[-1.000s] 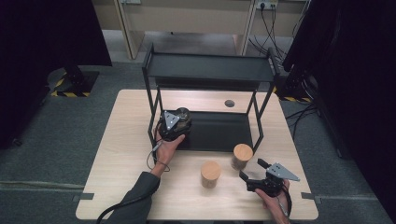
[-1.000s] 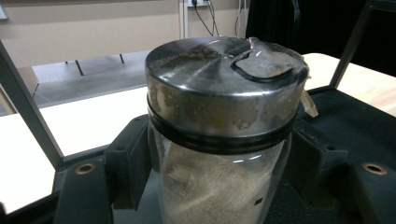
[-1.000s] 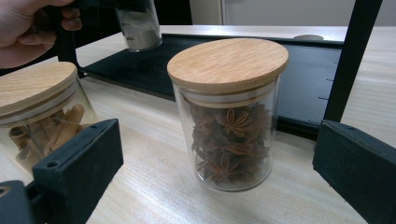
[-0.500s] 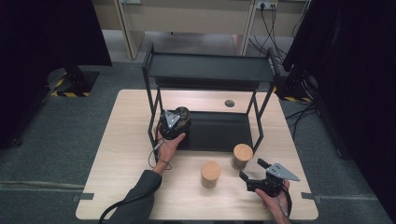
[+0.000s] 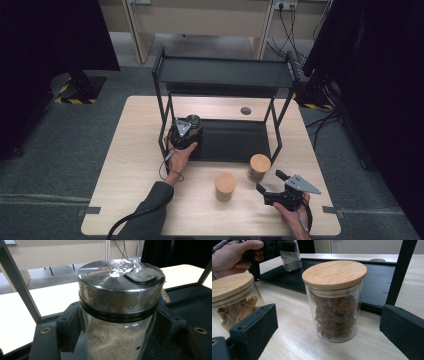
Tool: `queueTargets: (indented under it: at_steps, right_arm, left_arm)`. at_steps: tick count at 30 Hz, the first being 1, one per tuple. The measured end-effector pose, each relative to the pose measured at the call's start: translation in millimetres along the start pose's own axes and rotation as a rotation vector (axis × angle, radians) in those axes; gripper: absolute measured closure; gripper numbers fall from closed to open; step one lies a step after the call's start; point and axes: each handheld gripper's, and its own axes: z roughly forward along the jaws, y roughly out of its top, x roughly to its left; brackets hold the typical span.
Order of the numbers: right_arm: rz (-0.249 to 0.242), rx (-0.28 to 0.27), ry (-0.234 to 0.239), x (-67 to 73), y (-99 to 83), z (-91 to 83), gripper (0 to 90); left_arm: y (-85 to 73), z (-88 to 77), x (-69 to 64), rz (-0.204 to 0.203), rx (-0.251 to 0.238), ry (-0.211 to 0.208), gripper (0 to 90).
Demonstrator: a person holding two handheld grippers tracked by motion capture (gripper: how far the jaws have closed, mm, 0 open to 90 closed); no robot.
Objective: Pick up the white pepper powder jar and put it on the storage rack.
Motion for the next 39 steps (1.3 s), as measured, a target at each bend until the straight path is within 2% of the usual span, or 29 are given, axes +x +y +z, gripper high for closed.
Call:
queueTargets:
  at_steps: [14,17,18,26,28,39]
  right_arm:
    - [-0.001,0.000,0.001,0.2,-0.1,0.1,2.1]
    - [0.000,-0.001,0.002,0.0,-0.3,0.0,2.1]
    - [0.000,-0.001,0.002,0.0,-0.3,0.0,2.1]
    - [0.001,-0.001,0.002,0.0,-0.3,0.0,2.1]
    - [0.000,-0.001,0.002,0.1,-0.3,0.0,2.1]
    - [0.001,-0.002,0.002,0.1,-0.4,0.0,2.1]
  left_arm:
    - [-1.0,0.7,-0.2,0.000,0.012,-0.004,30.2]
    - [2.0,-0.2,-0.3,-0.025,0.021,-0.006,23.1]
    - [3.9,-1.1,-2.3,-0.025,0.029,0.006,20.7]
    - [11.9,-4.1,-6.8,-0.021,0.059,0.011,12.1]
    - [12.8,-5.1,-9.3,-0.020,0.063,0.024,7.9]
    - [11.7,-12.0,-10.4,-0.031,0.062,0.020,4.4]
